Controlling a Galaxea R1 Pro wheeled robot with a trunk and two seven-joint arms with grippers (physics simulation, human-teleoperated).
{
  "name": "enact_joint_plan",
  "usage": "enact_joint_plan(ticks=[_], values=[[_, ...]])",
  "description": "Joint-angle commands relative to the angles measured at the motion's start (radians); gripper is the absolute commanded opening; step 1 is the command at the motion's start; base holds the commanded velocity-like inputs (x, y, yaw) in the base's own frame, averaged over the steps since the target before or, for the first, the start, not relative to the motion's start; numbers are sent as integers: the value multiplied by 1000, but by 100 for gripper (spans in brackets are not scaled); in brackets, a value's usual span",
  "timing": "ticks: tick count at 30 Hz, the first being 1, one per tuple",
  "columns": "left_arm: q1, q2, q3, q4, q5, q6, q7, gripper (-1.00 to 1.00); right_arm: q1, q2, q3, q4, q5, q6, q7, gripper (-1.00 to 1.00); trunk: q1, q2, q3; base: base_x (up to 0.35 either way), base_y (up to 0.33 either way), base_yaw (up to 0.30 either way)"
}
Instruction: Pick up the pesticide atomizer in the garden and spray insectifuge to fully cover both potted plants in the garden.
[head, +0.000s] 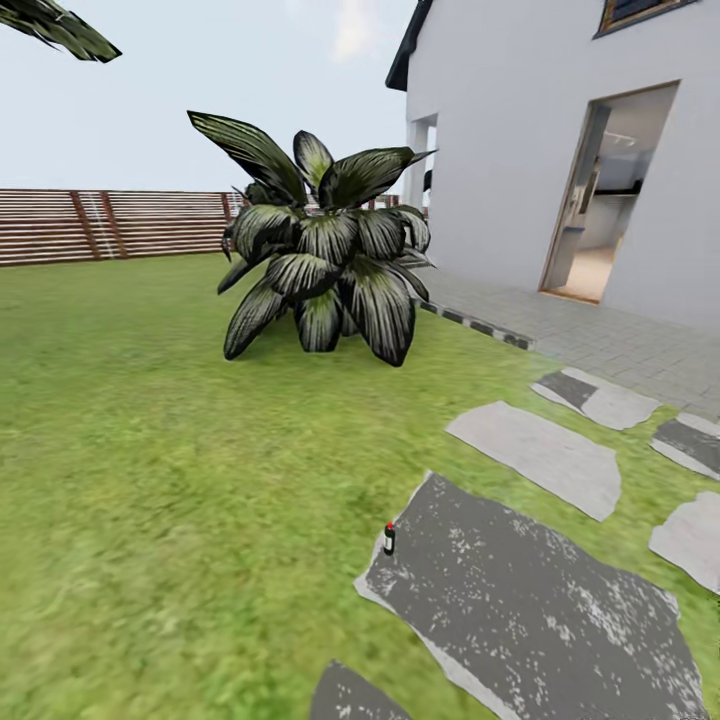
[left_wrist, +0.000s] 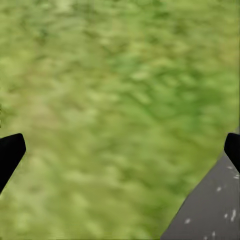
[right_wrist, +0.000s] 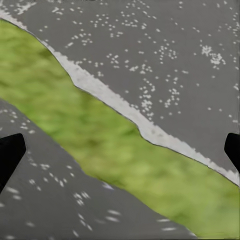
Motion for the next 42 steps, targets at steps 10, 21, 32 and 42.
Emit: enact_joint_plan(ticks=[10, 21, 32, 42], values=[[-1, 0, 2, 1, -1, -3, 0, 100, -1, 0, -1, 0, 0, -3, 1, 100, 0, 0, 5, 93, 333, -241], [-1, 1, 4, 1, 0, -2, 0, 100, -1, 0, -1, 0, 0, -3, 1, 100, 0, 0, 12, 88, 335, -250], [-1, 1, 4, 1, 2, -2, 0, 100, -1, 0, -1, 0, 0, -3, 1, 100, 0, 0, 13, 120, 335, -272], [-1, 1, 4, 1, 2, -2, 0, 100, -1, 0, -1, 0, 0, -3, 1, 100, 0, 0, 13, 144, 335, -276]])
